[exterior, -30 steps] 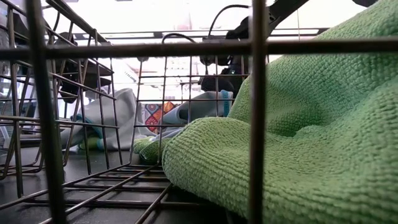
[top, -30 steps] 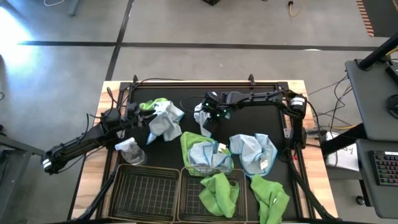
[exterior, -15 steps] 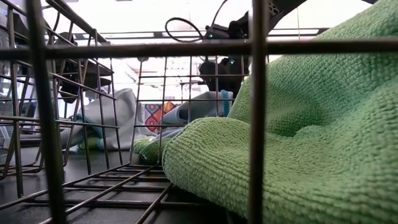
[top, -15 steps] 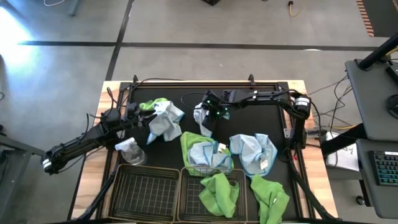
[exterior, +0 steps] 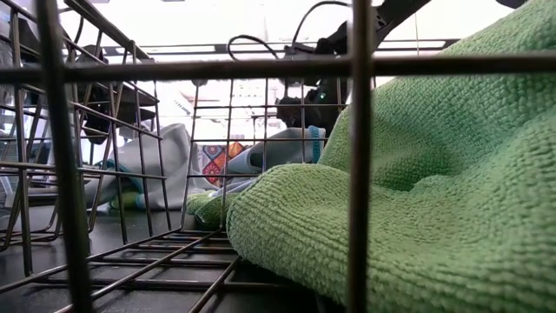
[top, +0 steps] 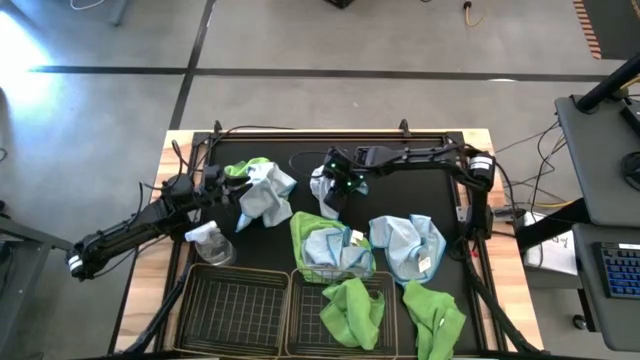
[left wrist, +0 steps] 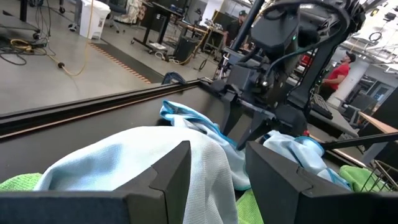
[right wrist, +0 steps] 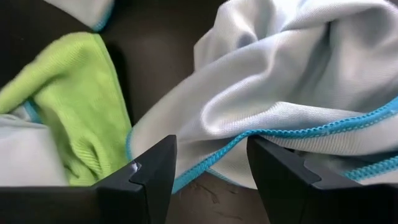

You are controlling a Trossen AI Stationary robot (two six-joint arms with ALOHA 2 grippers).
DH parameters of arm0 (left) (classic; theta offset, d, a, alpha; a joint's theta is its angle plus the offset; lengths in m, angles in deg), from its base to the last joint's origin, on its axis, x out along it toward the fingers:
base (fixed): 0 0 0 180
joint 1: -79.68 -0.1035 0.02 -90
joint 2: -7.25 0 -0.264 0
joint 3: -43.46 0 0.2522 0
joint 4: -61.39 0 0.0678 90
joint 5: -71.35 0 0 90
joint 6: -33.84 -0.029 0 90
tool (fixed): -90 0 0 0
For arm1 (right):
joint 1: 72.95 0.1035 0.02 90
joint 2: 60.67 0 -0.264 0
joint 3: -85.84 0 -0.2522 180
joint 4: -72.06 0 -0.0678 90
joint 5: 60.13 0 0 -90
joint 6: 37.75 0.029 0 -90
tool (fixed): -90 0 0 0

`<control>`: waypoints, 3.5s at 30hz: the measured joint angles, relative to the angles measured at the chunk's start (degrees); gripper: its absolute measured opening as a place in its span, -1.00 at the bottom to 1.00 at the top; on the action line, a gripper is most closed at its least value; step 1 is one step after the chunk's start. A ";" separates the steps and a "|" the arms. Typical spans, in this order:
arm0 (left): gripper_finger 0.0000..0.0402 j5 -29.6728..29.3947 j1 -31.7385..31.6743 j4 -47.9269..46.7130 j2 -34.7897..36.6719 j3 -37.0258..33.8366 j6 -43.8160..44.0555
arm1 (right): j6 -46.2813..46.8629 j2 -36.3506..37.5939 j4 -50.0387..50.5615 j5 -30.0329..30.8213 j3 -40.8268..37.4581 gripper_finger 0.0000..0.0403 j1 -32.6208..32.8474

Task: Sort microfiber towel by color & place in baskets
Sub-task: Put the top right blue towel into the left wire basket

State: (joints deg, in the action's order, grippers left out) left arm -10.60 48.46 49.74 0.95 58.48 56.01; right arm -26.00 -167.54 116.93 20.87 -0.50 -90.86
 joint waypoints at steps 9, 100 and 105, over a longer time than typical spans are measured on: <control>-0.31 -0.02 0.00 0.00 0.00 0.00 0.01 | 0.02 -3.62 -0.13 0.00 -0.22 -0.05 0.00; -0.31 4.49 0.02 28.56 -4.98 0.02 18.40 | -1.84 16.35 -8.70 -0.38 8.83 -0.95 0.18; -0.31 4.66 0.10 32.09 -9.57 0.02 17.50 | -1.71 16.25 -9.69 -0.48 10.35 -0.95 0.87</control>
State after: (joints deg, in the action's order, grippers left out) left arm -5.94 48.56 81.83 -8.62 58.50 73.51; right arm -27.70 -151.30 107.24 20.40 9.84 -89.99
